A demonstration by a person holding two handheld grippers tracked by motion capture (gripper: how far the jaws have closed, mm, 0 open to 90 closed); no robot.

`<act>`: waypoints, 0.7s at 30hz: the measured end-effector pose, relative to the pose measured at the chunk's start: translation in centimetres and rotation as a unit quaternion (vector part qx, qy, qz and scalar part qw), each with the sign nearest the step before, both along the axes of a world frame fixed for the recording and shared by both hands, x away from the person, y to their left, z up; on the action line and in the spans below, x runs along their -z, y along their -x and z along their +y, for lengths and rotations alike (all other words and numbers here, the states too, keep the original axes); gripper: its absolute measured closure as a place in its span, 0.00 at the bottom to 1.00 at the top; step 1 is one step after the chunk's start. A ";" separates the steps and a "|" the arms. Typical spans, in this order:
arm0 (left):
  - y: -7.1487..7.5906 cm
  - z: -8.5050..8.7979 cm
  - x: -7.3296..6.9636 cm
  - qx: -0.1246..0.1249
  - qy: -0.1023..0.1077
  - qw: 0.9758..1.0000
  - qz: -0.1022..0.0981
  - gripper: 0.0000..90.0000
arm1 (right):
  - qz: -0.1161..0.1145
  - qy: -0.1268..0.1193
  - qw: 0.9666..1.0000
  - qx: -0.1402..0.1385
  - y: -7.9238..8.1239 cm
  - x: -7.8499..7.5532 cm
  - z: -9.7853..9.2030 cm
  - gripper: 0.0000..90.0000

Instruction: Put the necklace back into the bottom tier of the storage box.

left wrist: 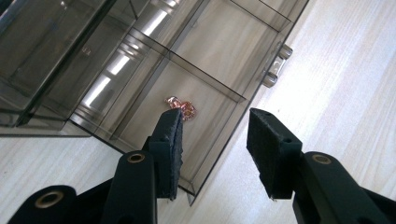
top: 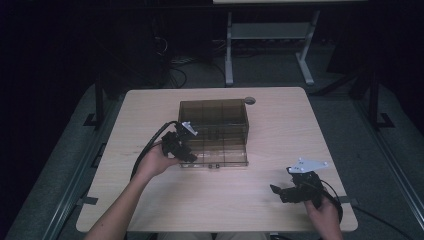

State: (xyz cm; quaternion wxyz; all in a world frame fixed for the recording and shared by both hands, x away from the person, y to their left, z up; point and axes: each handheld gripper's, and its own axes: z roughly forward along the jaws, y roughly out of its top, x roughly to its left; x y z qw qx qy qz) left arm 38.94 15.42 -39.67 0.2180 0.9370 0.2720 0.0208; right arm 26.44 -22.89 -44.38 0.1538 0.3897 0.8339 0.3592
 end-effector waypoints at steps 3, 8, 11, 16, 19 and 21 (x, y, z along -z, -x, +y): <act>0.2 0.2 -0.1 0.000 0.001 1.000 -0.002 0.61 | 0.001 0.001 1.000 0.000 0.0 0.0 0.0 0.15; 0.6 0.9 -0.2 0.000 0.001 1.000 -0.006 0.59 | 0.000 0.002 1.000 -0.001 0.0 0.0 0.0 0.15; 0.8 1.3 -0.3 -0.002 0.005 1.000 -0.005 0.58 | 0.001 0.002 1.000 0.000 0.0 0.0 0.0 0.15; 1.1 1.8 -0.3 -0.004 0.005 1.000 -0.006 0.57 | 0.001 0.003 1.000 0.000 0.0 0.0 0.1 0.15; 1.4 2.1 -0.3 -0.004 0.006 1.000 -0.009 0.56 | 0.001 0.003 1.000 0.000 0.0 0.0 0.0 0.15; 1.8 2.3 -0.3 -0.002 0.003 1.000 -0.014 0.55 | 0.001 0.004 1.000 0.000 0.0 0.0 0.1 0.15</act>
